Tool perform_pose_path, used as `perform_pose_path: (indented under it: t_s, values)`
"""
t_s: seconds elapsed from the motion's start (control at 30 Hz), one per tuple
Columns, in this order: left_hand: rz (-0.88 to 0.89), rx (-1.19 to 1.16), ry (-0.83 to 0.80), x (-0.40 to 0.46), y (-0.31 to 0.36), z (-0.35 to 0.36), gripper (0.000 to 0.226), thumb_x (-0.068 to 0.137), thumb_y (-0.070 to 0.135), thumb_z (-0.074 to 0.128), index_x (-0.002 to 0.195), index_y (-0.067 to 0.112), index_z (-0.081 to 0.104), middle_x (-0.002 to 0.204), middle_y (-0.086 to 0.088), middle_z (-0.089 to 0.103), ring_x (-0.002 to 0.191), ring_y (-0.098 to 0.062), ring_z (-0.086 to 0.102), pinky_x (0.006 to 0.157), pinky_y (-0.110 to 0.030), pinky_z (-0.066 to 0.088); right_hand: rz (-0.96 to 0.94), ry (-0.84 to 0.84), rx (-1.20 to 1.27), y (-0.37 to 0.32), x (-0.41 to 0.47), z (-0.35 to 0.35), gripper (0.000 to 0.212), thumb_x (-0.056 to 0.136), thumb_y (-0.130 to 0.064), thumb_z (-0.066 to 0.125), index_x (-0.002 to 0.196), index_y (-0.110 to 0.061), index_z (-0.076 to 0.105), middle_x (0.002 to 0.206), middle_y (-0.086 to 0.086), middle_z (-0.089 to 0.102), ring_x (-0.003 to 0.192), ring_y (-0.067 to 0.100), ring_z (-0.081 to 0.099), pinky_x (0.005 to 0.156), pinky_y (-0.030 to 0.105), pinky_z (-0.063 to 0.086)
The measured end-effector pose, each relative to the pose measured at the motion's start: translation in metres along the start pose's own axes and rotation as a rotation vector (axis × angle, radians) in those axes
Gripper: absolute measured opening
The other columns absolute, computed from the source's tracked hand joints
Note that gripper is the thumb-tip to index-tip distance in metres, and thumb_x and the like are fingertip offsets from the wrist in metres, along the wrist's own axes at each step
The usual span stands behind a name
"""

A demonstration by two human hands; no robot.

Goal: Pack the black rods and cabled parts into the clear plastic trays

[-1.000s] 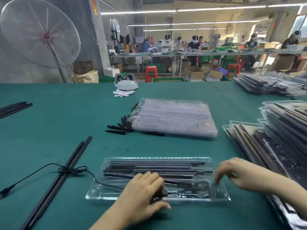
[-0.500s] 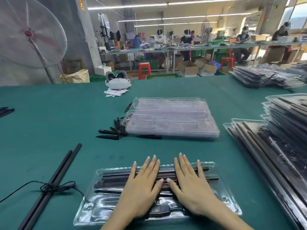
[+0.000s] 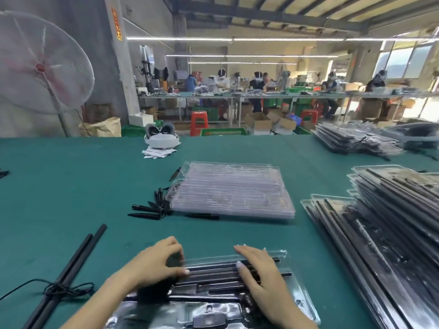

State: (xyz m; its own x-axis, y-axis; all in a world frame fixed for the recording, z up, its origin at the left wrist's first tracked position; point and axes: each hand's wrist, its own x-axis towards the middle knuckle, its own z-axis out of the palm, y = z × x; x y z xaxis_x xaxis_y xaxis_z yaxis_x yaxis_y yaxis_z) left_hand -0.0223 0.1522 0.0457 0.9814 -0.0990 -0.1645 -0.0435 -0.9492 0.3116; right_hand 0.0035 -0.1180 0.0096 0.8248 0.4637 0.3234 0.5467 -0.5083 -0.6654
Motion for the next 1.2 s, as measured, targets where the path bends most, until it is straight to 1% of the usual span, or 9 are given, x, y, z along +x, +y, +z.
perform_pose_path:
  t_s: [0.07, 0.17, 0.47, 0.63, 0.73, 0.87, 0.93, 1.03, 1.2]
  values:
    - [0.020, -0.013, -0.056, 0.003, 0.002, -0.012, 0.027, 0.080, 0.062, 0.060, 0.085, 0.042, 0.044, 0.096, 0.024, 0.052, 0.089, 0.002, 0.051, 0.081, -0.021, 0.043, -0.046, 0.193, 0.123, -0.003, -0.010, -0.002, 0.019, 0.096, -0.031, 0.052, 0.110, -0.041, 0.060, 0.111, -0.027, 0.062, 0.111, -0.007, 0.051, 0.102, 0.029, 0.039]
    - [0.048, -0.124, -0.133, 0.005, 0.010, -0.031, 0.027, 0.081, 0.052, 0.068, 0.087, 0.038, 0.045, 0.080, 0.018, 0.058, 0.068, 0.000, 0.051, 0.072, -0.021, 0.043, -0.120, 0.327, 0.075, -0.006, -0.023, -0.001, 0.019, 0.088, -0.019, 0.057, 0.090, -0.031, 0.071, 0.090, -0.023, 0.067, 0.094, -0.003, 0.059, 0.090, 0.028, 0.043]
    - [0.030, -0.171, -0.403, -0.007, 0.045, -0.066, 0.023, 0.091, 0.045, 0.058, 0.087, 0.022, 0.056, 0.075, 0.011, 0.053, 0.067, -0.003, 0.046, 0.066, -0.018, 0.037, -0.074, 0.217, -0.077, -0.005, -0.005, -0.019, 0.012, 0.093, -0.025, 0.060, 0.092, -0.023, 0.072, 0.094, -0.020, 0.062, 0.097, -0.004, 0.052, 0.096, 0.031, 0.038]
    - [0.017, -0.690, -0.401, -0.034, 0.055, -0.063, 0.040, 0.082, 0.054, 0.061, 0.090, 0.016, 0.052, 0.076, 0.006, 0.052, 0.070, -0.009, 0.045, 0.065, -0.021, 0.037, 0.223, 0.481, -0.102, -0.006, -0.004, -0.028, 0.023, 0.092, -0.020, 0.060, 0.113, -0.028, 0.064, 0.122, -0.007, 0.056, 0.122, 0.008, 0.044, 0.114, 0.039, 0.010]
    - [-0.014, -0.839, -0.196, -0.039, 0.069, -0.058, 0.049, 0.083, 0.057, 0.060, 0.092, 0.008, 0.057, 0.081, -0.002, 0.062, 0.074, -0.011, 0.056, 0.074, -0.024, 0.045, 0.600, 0.446, 0.476, -0.021, -0.019, -0.032, 0.047, 0.095, -0.030, 0.055, 0.139, -0.026, 0.041, 0.147, 0.005, 0.034, 0.135, 0.021, 0.030, 0.114, 0.040, 0.021]
    - [-0.088, -1.026, -0.014, -0.035, 0.108, -0.044, 0.040, 0.092, 0.044, 0.049, 0.099, 0.005, 0.055, 0.084, -0.010, 0.061, 0.071, -0.017, 0.057, 0.065, -0.023, 0.047, 0.706, 0.063, 1.073, -0.041, -0.035, -0.063, 0.061, 0.078, -0.045, 0.059, 0.133, -0.022, 0.050, 0.124, 0.007, 0.061, 0.095, 0.030, 0.066, 0.078, 0.046, 0.056]
    - [-0.128, -1.040, 0.117, -0.028, 0.132, -0.034, 0.035, 0.095, 0.043, 0.048, 0.096, 0.008, 0.052, 0.081, -0.005, 0.053, 0.069, -0.015, 0.050, 0.060, -0.021, 0.042, 0.623, 0.029, 0.993, -0.044, -0.040, -0.091, 0.067, 0.071, -0.036, 0.067, 0.134, -0.021, 0.048, 0.113, 0.010, 0.066, 0.070, 0.024, 0.067, 0.053, 0.033, 0.055]
    - [-0.113, -1.021, 0.232, -0.014, 0.172, -0.019, 0.033, 0.097, 0.045, 0.045, 0.087, 0.013, 0.043, 0.072, 0.003, 0.037, 0.061, -0.010, 0.035, 0.054, -0.021, 0.029, 0.544, 0.099, 0.709, -0.038, -0.043, -0.139, 0.072, 0.070, -0.015, 0.072, 0.136, -0.016, 0.043, 0.102, 0.013, 0.066, 0.063, 0.018, 0.067, 0.051, 0.027, 0.051]
    - [0.002, -1.258, -0.014, 0.008, 0.251, 0.006, 0.027, 0.098, 0.036, 0.048, 0.083, 0.015, 0.040, 0.066, 0.004, 0.049, 0.040, 0.001, 0.050, 0.042, -0.014, 0.042, 0.585, 0.174, 0.390, -0.006, -0.056, -0.226, 0.049, 0.085, 0.003, 0.062, 0.132, -0.004, 0.051, 0.086, 0.010, 0.066, 0.058, 0.010, 0.062, 0.050, 0.015, 0.049]
